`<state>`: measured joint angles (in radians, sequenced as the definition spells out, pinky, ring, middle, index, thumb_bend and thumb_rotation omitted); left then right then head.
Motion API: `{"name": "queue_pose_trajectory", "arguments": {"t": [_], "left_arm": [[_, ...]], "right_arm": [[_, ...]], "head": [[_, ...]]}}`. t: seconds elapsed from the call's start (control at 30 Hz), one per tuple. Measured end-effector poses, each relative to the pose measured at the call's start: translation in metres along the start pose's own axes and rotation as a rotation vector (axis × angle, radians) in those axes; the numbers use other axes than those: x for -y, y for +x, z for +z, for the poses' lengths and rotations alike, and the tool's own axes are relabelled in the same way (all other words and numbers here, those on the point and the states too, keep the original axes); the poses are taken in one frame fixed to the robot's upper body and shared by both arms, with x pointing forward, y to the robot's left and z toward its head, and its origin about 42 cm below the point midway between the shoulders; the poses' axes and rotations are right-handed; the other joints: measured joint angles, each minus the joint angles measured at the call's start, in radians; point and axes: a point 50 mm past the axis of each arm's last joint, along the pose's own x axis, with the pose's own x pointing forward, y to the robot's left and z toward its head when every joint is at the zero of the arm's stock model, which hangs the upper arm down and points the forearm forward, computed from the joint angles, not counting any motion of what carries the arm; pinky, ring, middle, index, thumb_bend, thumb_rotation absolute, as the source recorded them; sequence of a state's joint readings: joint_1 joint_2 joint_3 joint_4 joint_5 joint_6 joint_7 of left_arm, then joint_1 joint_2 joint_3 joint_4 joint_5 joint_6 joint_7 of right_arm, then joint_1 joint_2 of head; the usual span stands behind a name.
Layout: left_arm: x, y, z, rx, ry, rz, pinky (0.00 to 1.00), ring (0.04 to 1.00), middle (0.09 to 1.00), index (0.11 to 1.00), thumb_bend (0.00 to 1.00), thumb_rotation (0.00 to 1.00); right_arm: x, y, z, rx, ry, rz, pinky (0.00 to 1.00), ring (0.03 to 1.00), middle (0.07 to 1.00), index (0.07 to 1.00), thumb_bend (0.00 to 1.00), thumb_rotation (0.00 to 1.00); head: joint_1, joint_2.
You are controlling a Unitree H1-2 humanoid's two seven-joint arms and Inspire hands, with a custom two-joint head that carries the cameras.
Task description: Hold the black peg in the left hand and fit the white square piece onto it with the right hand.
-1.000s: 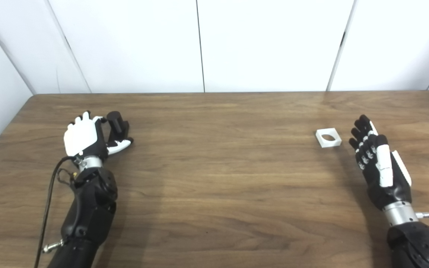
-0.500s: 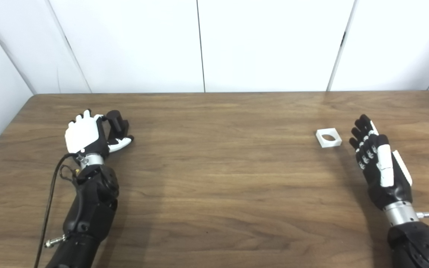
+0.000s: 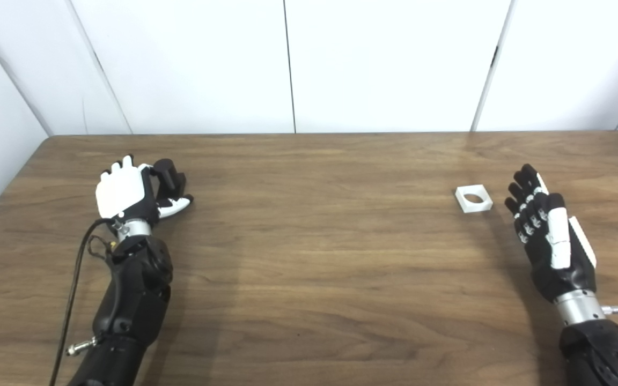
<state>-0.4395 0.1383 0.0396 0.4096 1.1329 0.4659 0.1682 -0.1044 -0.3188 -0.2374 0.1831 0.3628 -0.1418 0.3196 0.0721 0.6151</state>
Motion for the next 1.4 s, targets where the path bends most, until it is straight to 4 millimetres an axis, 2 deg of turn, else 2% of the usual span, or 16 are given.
{"name": "queue_pose_trajectory", "arguments": {"t": [0.13, 0.47, 1.07, 1.4], "left_arm": [[-0.001, 0.001, 0.001, 0.001, 0.004, -0.01, 1.0, 1.0, 1.0, 0.717, 0.72, 0.35], [-0.005, 0.004, 0.004, 0.006, 0.023, -0.023, 1.0, 1.0, 1.0, 0.747, 0.71, 0.34], [-0.011, 0.006, 0.007, 0.005, 0.044, -0.051, 1.0, 1.0, 1.0, 0.749, 0.73, 0.29], [-0.017, 0.006, 0.008, 0.008, 0.042, -0.061, 1.0, 1.0, 0.996, 0.671, 0.77, 0.19]], "right_arm": [[0.0, 0.0, 0.0, -0.001, 0.0, 0.001, 1.0, 1.0, 1.0, 1.0, 0.63, 1.0], [0.0, 0.0, 0.0, -0.001, 0.001, 0.005, 1.0, 1.0, 1.0, 1.0, 0.64, 0.99], [-0.001, 0.0, 0.0, 0.003, 0.01, 0.018, 1.0, 1.0, 1.0, 1.0, 0.65, 0.98], [0.0, 0.0, 0.0, 0.004, 0.014, 0.018, 1.0, 1.0, 1.0, 1.0, 0.65, 0.98]], "head": [[0.0, 0.0], [0.002, 0.005], [0.005, 0.011], [0.003, 0.011]]}}
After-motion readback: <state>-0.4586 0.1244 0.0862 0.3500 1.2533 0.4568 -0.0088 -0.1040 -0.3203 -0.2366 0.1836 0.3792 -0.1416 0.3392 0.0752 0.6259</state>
